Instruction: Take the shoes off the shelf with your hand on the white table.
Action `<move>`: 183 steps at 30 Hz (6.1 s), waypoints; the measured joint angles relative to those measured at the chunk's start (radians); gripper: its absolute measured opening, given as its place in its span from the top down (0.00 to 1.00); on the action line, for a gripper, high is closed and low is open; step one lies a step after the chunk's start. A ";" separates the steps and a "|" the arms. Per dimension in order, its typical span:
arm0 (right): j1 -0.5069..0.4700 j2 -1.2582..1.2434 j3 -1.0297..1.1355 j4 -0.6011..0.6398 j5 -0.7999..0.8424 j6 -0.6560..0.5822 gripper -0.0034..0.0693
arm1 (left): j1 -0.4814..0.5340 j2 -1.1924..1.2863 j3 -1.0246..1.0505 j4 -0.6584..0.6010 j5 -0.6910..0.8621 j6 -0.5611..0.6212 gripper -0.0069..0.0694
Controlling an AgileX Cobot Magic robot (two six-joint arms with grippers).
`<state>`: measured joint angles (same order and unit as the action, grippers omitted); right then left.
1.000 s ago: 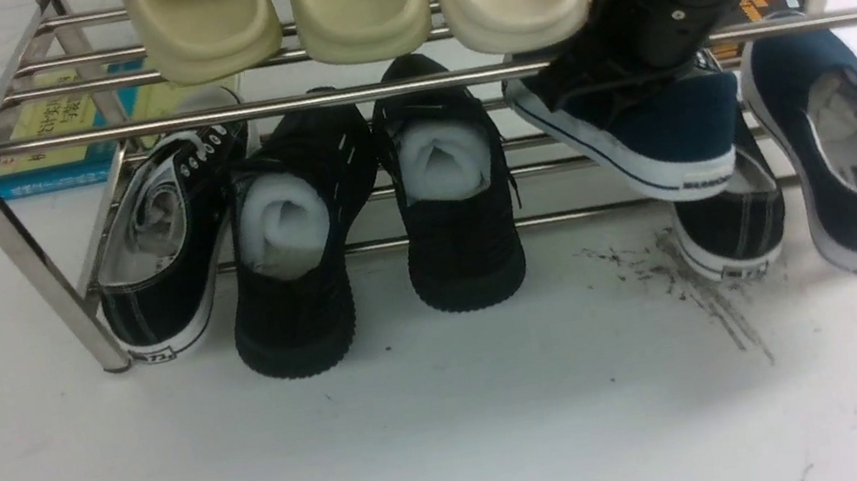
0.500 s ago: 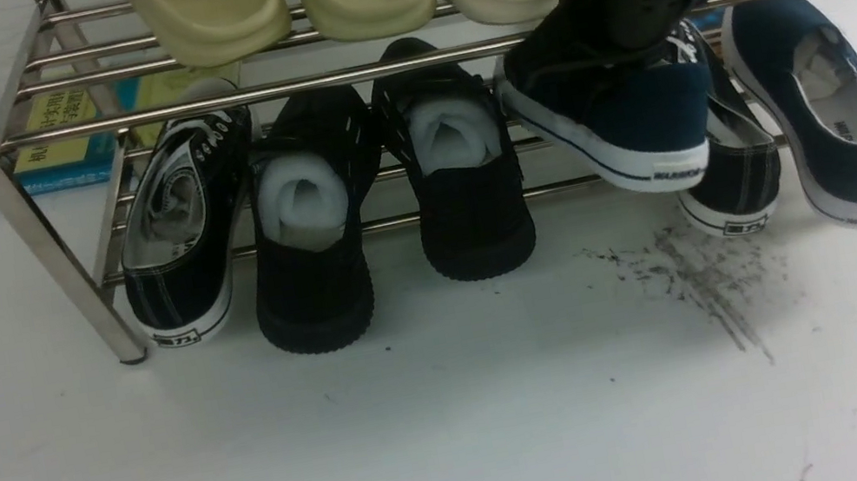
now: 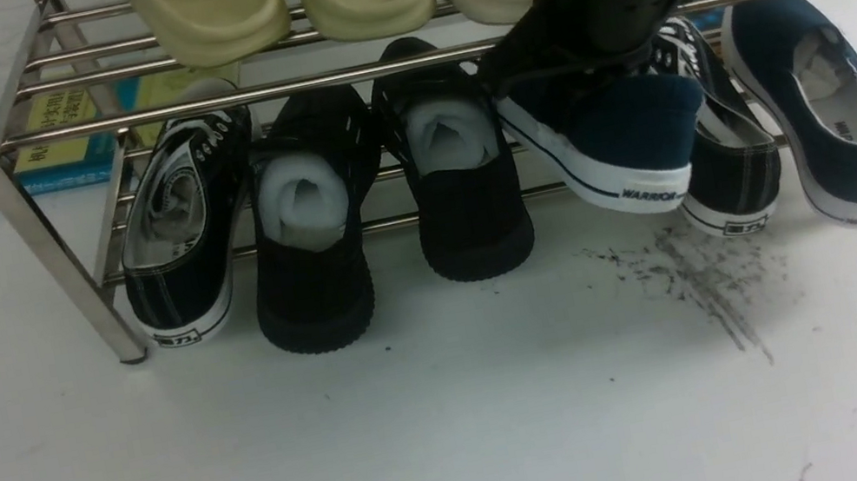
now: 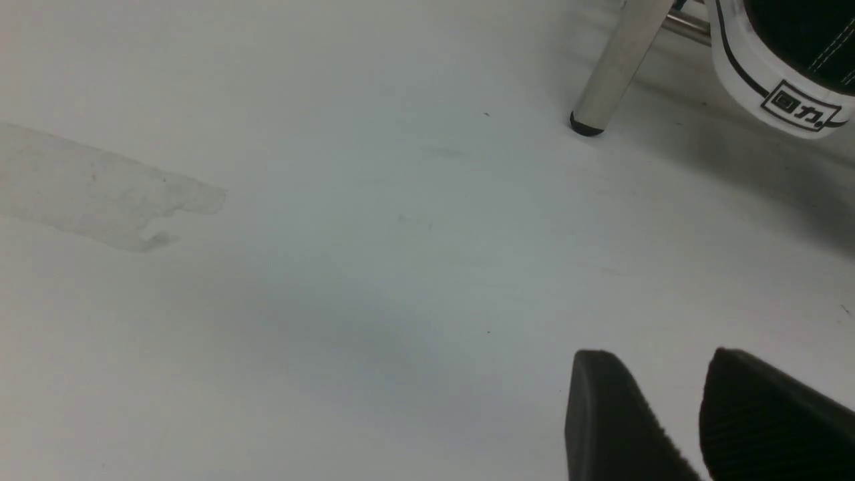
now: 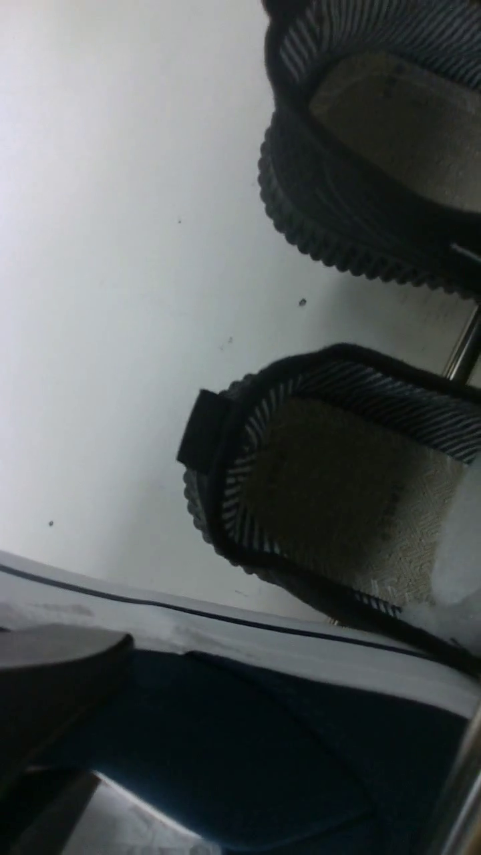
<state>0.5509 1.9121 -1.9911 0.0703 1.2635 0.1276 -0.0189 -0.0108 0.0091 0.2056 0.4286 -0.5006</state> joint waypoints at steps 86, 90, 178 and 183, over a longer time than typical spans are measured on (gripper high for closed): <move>0.637 -0.071 0.653 -0.533 -0.442 1.163 0.35 | 0.000 0.000 0.000 0.000 0.000 0.000 0.59; 0.637 -0.149 0.595 -0.455 -0.297 0.967 0.31 | 0.000 0.000 0.000 0.000 0.000 0.000 0.59; -0.329 -0.387 0.490 -0.150 -0.017 0.174 0.91 | 0.000 -0.001 0.001 0.001 -0.001 0.000 0.59; -0.329 -0.542 0.621 -0.096 -0.013 0.173 0.91 | 0.000 -0.001 0.001 0.001 -0.001 0.000 0.59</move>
<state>0.2215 1.3702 -1.3698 -0.0254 1.2503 0.3004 -0.0189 -0.0115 0.0102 0.2065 0.4277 -0.5006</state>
